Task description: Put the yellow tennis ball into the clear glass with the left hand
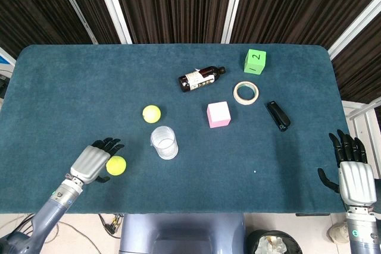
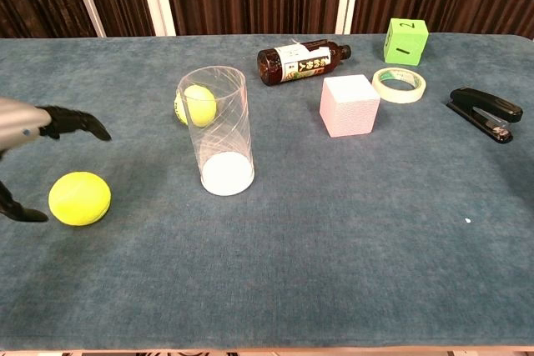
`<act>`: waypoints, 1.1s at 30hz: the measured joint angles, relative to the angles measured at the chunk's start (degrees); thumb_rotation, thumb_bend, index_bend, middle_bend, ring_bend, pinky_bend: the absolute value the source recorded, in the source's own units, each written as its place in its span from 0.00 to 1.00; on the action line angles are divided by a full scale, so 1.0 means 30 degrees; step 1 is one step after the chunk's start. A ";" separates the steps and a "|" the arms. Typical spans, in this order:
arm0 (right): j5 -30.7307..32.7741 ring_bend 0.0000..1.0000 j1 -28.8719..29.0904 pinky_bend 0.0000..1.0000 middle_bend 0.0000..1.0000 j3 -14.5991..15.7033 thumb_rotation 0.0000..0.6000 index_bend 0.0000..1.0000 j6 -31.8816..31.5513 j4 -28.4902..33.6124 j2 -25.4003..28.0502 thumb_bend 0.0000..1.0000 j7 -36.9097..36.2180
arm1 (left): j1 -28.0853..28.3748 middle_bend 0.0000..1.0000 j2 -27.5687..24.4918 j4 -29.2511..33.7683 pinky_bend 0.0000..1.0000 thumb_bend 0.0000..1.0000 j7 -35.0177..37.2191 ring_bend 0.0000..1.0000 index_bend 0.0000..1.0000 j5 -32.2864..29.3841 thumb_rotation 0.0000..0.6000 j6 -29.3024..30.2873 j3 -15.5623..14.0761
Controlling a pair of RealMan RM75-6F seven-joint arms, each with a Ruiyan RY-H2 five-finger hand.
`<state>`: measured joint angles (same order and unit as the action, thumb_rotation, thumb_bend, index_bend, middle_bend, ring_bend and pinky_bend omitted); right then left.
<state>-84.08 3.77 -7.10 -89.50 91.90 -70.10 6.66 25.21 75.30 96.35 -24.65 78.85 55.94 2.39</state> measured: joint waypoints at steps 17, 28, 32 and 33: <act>0.0077 0.00 -0.0058 0.00 0.00 -0.0110 1.00 0.09 -0.0114 0.0105 0.0070 0.35 -0.0134 | 0.1135 0.40 0.0948 -0.1121 0.48 0.25 -0.0697 0.36 0.34 -0.0571 1.00 -0.1294 -0.0866; 0.0166 0.00 -0.0044 0.00 0.00 -0.0165 1.00 0.09 -0.0082 0.0177 0.0043 0.35 -0.0148 | 0.1348 0.47 0.0804 -0.1191 0.53 0.35 -0.0362 0.41 0.42 -0.0218 1.00 -0.0354 -0.0762; 0.0221 0.00 -0.0067 0.00 0.00 -0.0203 1.00 0.09 -0.0118 0.0200 0.0029 0.35 -0.0141 | 0.1315 0.46 0.0319 -0.0594 0.53 0.35 0.0626 0.40 0.42 0.0280 1.00 0.0669 -0.0243; 0.0258 0.00 -0.0063 0.00 0.00 -0.0212 1.00 0.09 -0.0108 0.0205 0.0015 0.35 -0.0116 | 0.1310 0.46 0.0205 -0.0438 0.53 0.35 0.0942 0.40 0.42 0.0425 1.00 0.0997 -0.0051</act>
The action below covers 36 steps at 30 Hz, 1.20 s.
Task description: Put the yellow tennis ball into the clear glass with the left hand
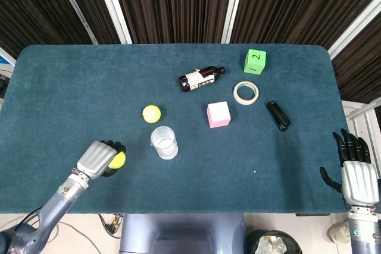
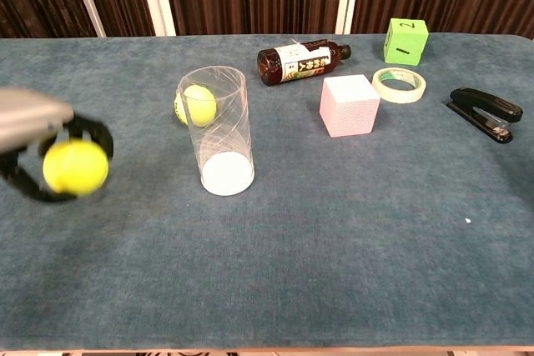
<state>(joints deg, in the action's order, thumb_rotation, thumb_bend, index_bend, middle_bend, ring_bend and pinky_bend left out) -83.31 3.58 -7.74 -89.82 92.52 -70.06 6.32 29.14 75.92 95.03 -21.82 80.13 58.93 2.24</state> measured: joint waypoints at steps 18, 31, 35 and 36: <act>0.0240 0.00 0.0128 0.00 0.00 0.0102 1.00 0.09 0.0384 -0.0155 -0.0461 0.35 0.0591 | 0.3951 0.46 0.0286 0.2639 0.54 0.34 -0.3451 0.40 0.42 -0.2045 1.00 0.0737 0.4846; 0.0504 0.00 0.0060 0.00 0.00 -0.0053 1.00 0.09 0.0338 -0.0141 -0.0350 0.35 0.0333 | 0.5635 0.45 0.2029 0.3002 0.54 0.31 -0.6799 0.40 0.42 -0.4159 1.00 0.0559 0.3986; 0.0567 0.00 0.0045 0.00 0.00 -0.0106 1.00 0.09 0.0286 -0.0184 -0.0374 0.35 0.0352 | 0.5763 0.43 0.2102 0.2916 0.53 0.27 -0.6627 0.39 0.41 -0.4289 1.00 0.0418 0.3635; 0.0576 0.00 0.0043 0.00 0.00 -0.0107 1.00 0.09 0.0292 -0.0194 -0.0382 0.35 0.0345 | 0.5801 0.43 0.2104 0.2886 0.53 0.25 -0.6588 0.38 0.40 -0.4326 1.00 0.0401 0.3581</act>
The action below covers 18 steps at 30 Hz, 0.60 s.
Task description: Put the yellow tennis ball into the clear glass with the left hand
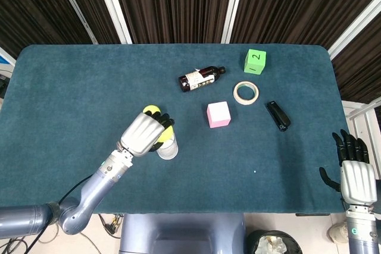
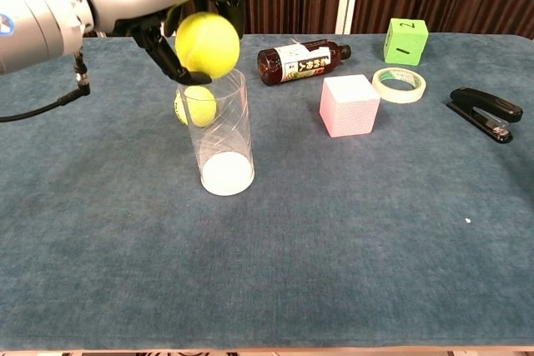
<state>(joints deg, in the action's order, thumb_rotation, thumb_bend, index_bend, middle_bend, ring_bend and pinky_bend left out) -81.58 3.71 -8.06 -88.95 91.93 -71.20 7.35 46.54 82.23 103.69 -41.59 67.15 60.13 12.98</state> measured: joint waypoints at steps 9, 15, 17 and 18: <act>0.0007 0.00 0.0030 0.00 0.00 0.0007 1.00 0.09 0.0045 -0.0092 -0.0101 0.35 0.0044 | 0.0392 0.31 -0.0818 0.0904 0.48 0.12 0.0511 0.29 0.33 -0.0393 1.00 -0.0666 -0.0199; 0.0012 0.00 0.0012 0.00 0.00 -0.0012 1.00 0.09 0.0000 -0.0075 -0.0084 0.35 0.0027 | 0.0569 0.29 -0.1097 0.1180 0.47 0.11 0.0392 0.28 0.32 -0.0757 1.00 -0.0451 -0.0290; 0.0006 0.00 0.0004 0.00 0.00 -0.0015 1.00 0.09 -0.0021 -0.0080 -0.0090 0.35 0.0034 | 0.0560 0.29 -0.0991 0.1105 0.47 0.11 0.0341 0.28 0.31 -0.0766 1.00 -0.0037 -0.0229; 0.0001 0.00 0.0003 0.00 0.00 -0.0016 1.00 0.09 -0.0031 -0.0097 -0.0102 0.35 0.0039 | 0.0547 0.29 -0.0910 0.1032 0.46 0.11 0.0308 0.27 0.31 -0.0741 1.00 0.0204 -0.0193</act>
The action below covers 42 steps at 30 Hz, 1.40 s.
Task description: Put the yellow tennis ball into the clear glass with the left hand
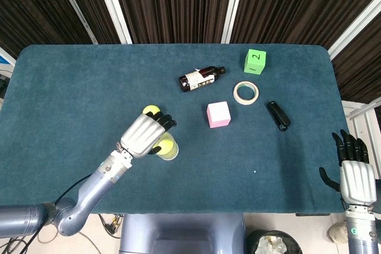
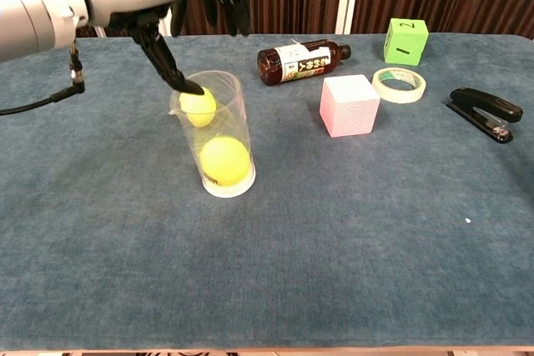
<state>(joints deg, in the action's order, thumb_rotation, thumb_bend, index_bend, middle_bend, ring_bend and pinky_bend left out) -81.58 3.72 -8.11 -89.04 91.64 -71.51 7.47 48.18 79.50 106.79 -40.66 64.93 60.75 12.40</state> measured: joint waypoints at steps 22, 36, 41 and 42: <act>0.0239 0.00 0.0029 0.00 0.00 -0.0069 1.00 0.09 0.0070 -0.0192 -0.0206 0.35 0.0371 | 0.0691 0.11 0.1657 -0.6295 0.27 0.04 0.0631 0.07 0.22 -0.4391 1.00 -0.0461 0.1069; 0.0459 0.00 0.0063 0.00 0.00 -0.0133 1.00 0.09 0.0147 -0.0288 -0.0309 0.35 0.0601 | 0.1656 0.14 0.3780 -1.0253 0.26 0.06 0.1264 0.10 0.22 -0.5245 1.00 -0.2819 -0.0119; 0.0501 0.00 0.0000 0.00 0.00 -0.0195 1.00 0.09 0.0027 -0.0236 -0.0246 0.35 0.0554 | 0.1853 0.15 0.4605 -1.1538 0.26 0.08 0.1258 0.10 0.22 -0.5340 1.00 -0.3081 -0.0427; 0.0503 0.00 0.0001 0.00 0.00 -0.0191 1.00 0.09 0.0036 -0.0236 -0.0244 0.35 0.0560 | 0.1906 0.16 0.4767 -1.1765 0.26 0.08 0.1228 0.11 0.23 -0.5363 1.00 -0.3125 -0.0458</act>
<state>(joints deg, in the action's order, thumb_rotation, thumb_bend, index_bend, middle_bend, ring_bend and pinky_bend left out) -80.07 3.72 -8.68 -88.93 90.93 -72.24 9.15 53.90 93.80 71.49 -36.98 48.84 51.37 11.03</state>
